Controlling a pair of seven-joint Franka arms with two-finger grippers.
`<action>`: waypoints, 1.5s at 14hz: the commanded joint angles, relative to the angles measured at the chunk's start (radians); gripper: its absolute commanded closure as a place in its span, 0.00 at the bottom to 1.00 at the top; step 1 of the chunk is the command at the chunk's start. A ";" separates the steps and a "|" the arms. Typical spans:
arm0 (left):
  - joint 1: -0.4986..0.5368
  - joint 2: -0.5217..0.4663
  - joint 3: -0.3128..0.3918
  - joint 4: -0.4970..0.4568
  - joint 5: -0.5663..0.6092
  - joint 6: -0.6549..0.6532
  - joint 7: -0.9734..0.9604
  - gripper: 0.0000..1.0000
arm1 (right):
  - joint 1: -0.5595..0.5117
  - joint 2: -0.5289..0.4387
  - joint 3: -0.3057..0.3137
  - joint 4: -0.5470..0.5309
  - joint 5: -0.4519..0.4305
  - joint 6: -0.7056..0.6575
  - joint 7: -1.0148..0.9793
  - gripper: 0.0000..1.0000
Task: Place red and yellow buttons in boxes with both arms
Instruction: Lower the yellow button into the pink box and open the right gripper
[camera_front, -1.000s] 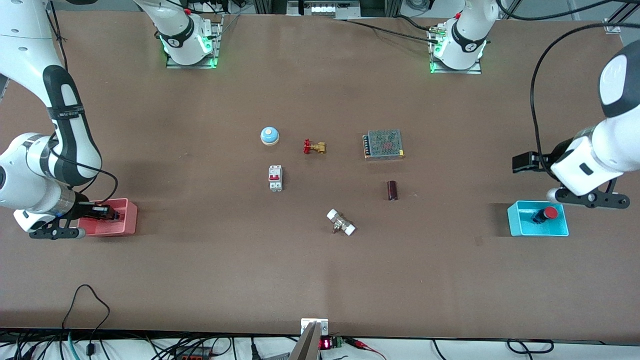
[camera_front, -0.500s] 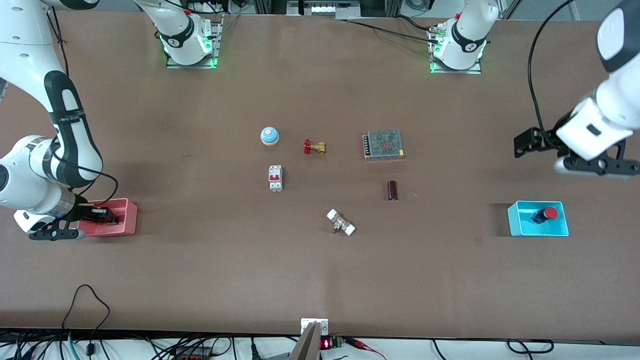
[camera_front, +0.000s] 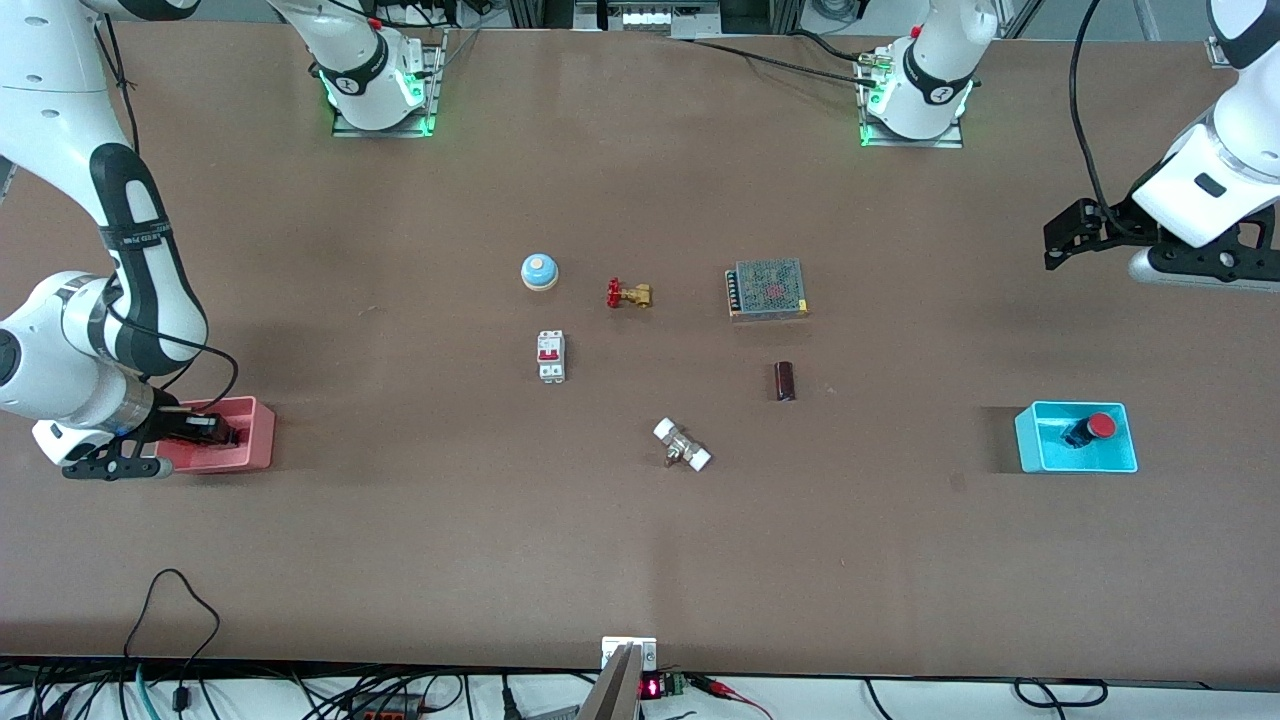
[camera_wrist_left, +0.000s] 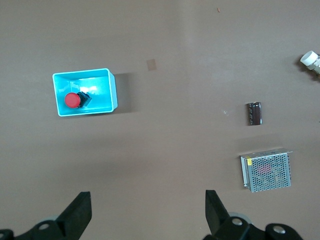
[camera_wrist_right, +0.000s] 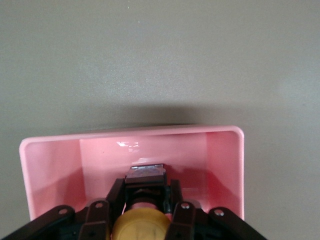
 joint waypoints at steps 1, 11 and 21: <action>-0.006 0.000 0.008 0.006 -0.002 -0.010 0.022 0.00 | -0.002 0.004 0.005 -0.001 0.024 0.007 -0.014 0.65; -0.008 0.000 -0.005 0.009 -0.002 -0.009 0.023 0.00 | 0.001 -0.002 0.010 -0.001 0.024 0.005 -0.017 0.13; -0.020 0.003 -0.014 0.038 -0.002 -0.056 0.022 0.00 | 0.044 -0.299 0.039 -0.009 0.024 -0.336 -0.003 0.00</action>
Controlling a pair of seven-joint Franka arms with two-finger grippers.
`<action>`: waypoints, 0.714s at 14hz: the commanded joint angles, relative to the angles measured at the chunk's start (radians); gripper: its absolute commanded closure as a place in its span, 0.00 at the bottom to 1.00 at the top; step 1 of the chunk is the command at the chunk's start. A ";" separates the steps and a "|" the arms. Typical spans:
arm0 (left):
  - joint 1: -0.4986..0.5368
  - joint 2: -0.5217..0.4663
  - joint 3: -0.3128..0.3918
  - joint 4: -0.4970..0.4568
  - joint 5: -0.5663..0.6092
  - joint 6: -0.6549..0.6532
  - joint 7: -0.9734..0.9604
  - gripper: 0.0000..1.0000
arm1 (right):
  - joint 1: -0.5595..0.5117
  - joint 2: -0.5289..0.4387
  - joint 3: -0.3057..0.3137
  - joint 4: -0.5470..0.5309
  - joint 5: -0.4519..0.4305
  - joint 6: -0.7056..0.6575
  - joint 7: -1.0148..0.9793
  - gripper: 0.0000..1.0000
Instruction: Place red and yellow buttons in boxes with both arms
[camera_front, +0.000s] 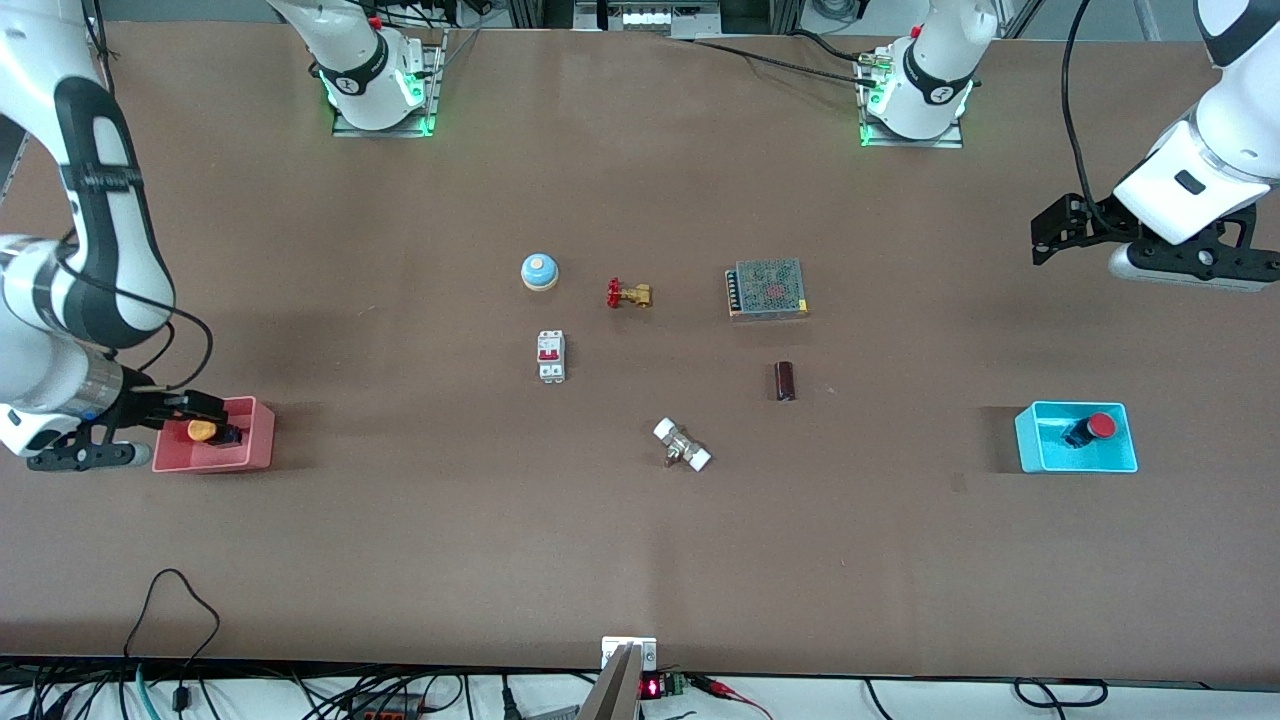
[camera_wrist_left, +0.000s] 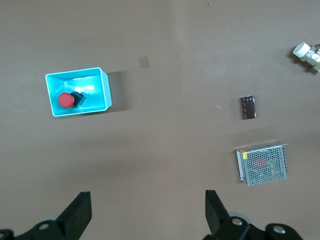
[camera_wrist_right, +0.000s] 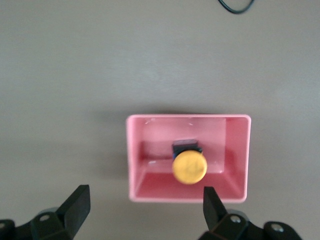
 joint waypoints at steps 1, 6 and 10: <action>-0.002 0.001 -0.006 0.020 -0.002 -0.028 0.015 0.00 | 0.022 -0.148 0.007 -0.024 0.020 -0.133 0.014 0.00; -0.002 0.001 -0.018 0.020 -0.002 -0.037 0.017 0.00 | 0.075 -0.360 0.007 -0.021 -0.004 -0.294 0.060 0.00; 0.001 0.001 -0.018 0.022 -0.002 -0.038 0.017 0.00 | 0.108 -0.469 0.004 -0.024 -0.015 -0.524 0.181 0.00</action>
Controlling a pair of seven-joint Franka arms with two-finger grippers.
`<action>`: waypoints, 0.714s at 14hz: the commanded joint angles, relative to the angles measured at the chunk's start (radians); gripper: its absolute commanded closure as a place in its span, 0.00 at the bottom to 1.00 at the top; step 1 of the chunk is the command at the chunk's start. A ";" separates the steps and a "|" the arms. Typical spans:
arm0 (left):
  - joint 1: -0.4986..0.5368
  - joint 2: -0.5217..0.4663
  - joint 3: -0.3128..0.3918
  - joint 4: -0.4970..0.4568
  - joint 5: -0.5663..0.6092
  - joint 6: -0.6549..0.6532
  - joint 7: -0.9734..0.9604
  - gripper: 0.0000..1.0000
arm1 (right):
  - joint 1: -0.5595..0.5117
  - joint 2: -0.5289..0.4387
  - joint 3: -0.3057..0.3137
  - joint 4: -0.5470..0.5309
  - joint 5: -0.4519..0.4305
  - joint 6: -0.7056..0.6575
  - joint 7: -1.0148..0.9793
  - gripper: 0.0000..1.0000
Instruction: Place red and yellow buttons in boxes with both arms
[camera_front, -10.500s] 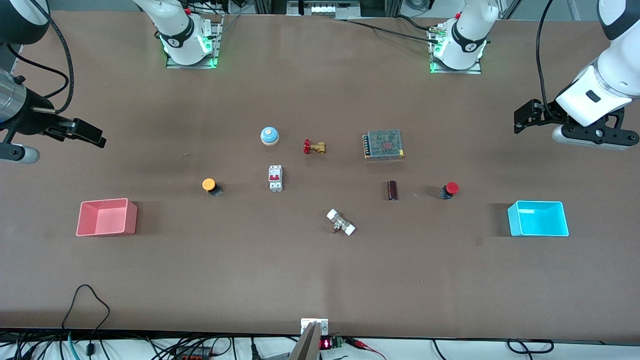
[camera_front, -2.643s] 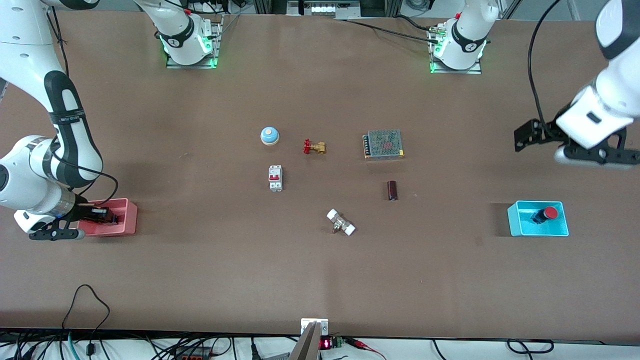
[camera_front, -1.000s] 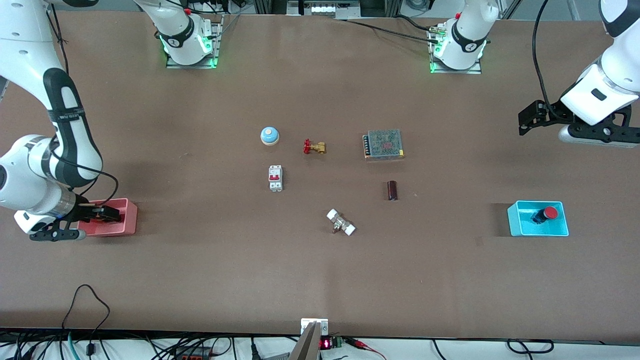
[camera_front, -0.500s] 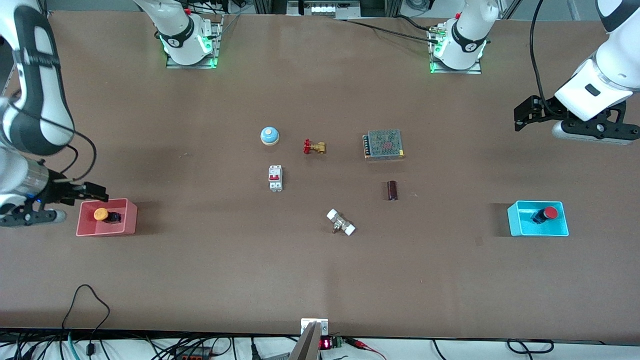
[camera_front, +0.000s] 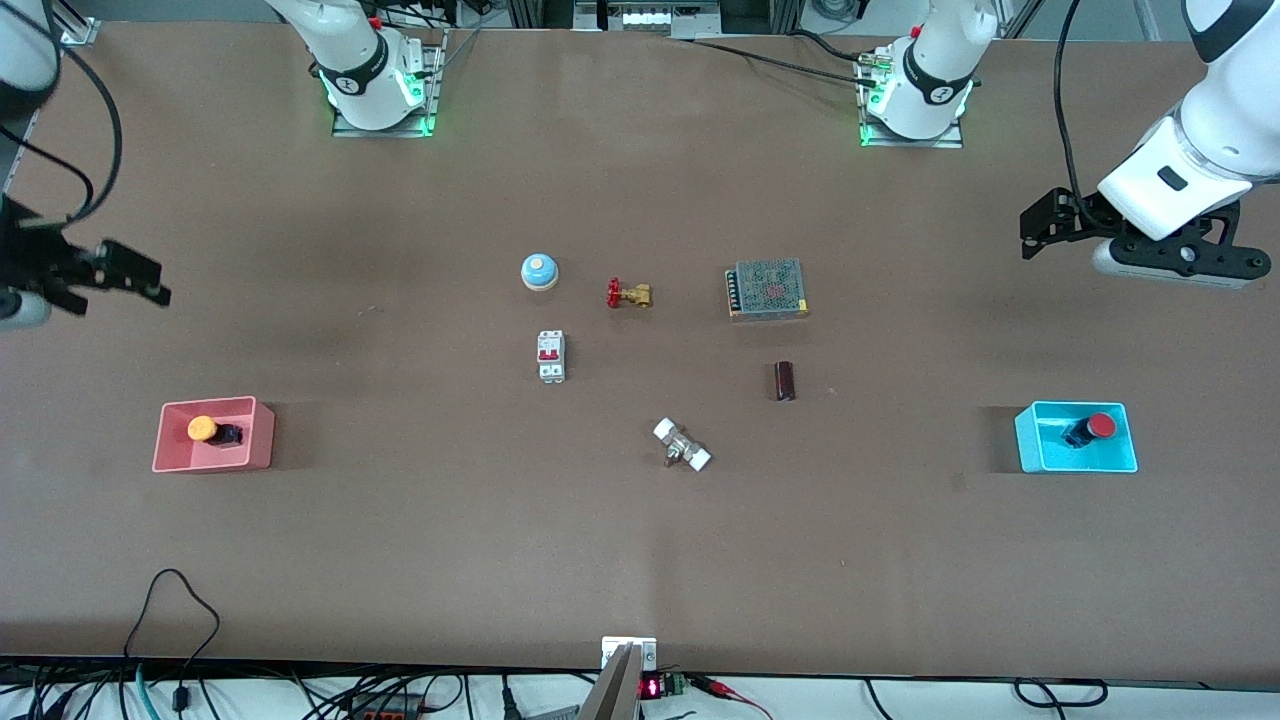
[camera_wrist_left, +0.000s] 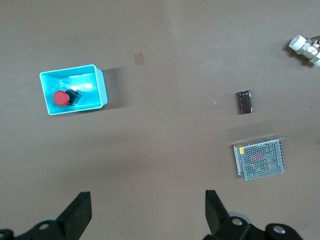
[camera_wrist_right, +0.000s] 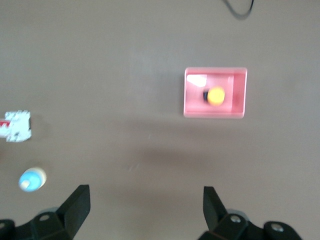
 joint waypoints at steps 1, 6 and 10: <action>0.005 0.001 -0.003 0.021 -0.002 -0.021 0.017 0.00 | 0.038 -0.050 -0.002 -0.025 -0.023 -0.065 0.067 0.00; 0.005 0.001 -0.004 0.021 -0.002 -0.022 0.015 0.00 | 0.075 -0.038 -0.002 -0.001 -0.049 -0.067 0.078 0.00; 0.009 -0.001 -0.003 0.021 -0.002 -0.025 0.015 0.00 | 0.079 -0.022 -0.002 0.013 -0.046 -0.065 0.079 0.00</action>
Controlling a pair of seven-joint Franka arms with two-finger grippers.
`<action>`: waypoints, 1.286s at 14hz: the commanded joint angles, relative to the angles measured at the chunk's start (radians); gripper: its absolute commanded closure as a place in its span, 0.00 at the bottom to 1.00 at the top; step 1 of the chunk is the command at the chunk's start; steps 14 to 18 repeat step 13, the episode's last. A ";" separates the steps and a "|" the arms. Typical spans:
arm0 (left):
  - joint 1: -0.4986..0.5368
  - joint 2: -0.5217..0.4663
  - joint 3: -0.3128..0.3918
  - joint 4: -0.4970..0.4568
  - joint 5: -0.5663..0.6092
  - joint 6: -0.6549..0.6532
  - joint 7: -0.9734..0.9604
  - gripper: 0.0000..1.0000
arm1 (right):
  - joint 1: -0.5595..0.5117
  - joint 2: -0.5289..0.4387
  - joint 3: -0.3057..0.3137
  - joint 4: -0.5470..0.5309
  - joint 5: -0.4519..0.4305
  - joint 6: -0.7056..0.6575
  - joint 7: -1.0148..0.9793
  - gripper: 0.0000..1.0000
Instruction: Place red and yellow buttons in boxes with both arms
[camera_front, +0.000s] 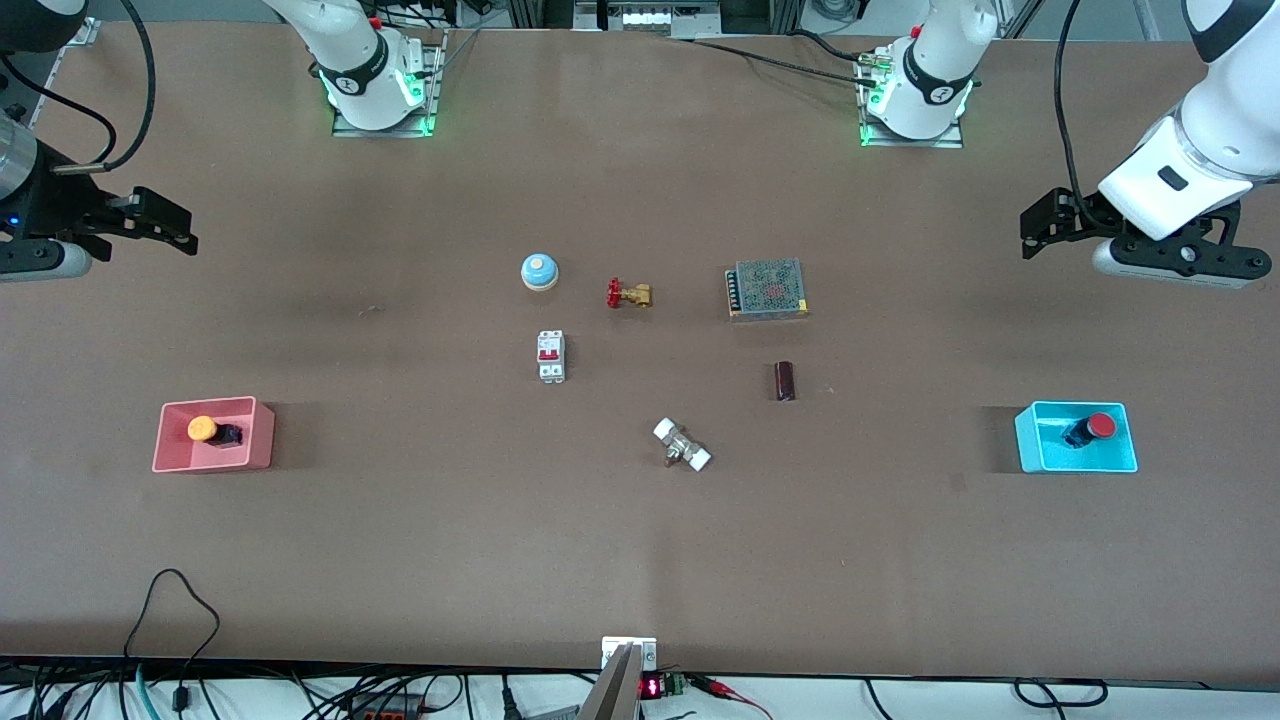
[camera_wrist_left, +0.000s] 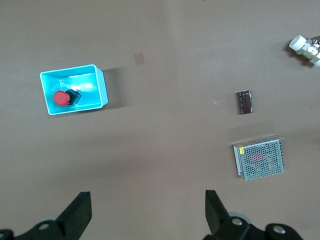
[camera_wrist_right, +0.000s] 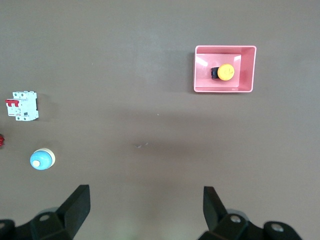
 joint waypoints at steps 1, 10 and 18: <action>0.008 -0.001 -0.003 0.026 -0.002 -0.025 0.015 0.00 | 0.007 0.014 -0.003 0.018 -0.004 -0.003 0.017 0.00; 0.009 0.005 -0.003 0.051 -0.002 -0.054 0.017 0.00 | 0.003 0.020 -0.003 0.018 -0.006 0.000 0.014 0.00; 0.011 0.009 -0.003 0.051 -0.002 -0.055 0.017 0.00 | 0.003 0.020 -0.003 0.018 -0.009 0.000 0.014 0.00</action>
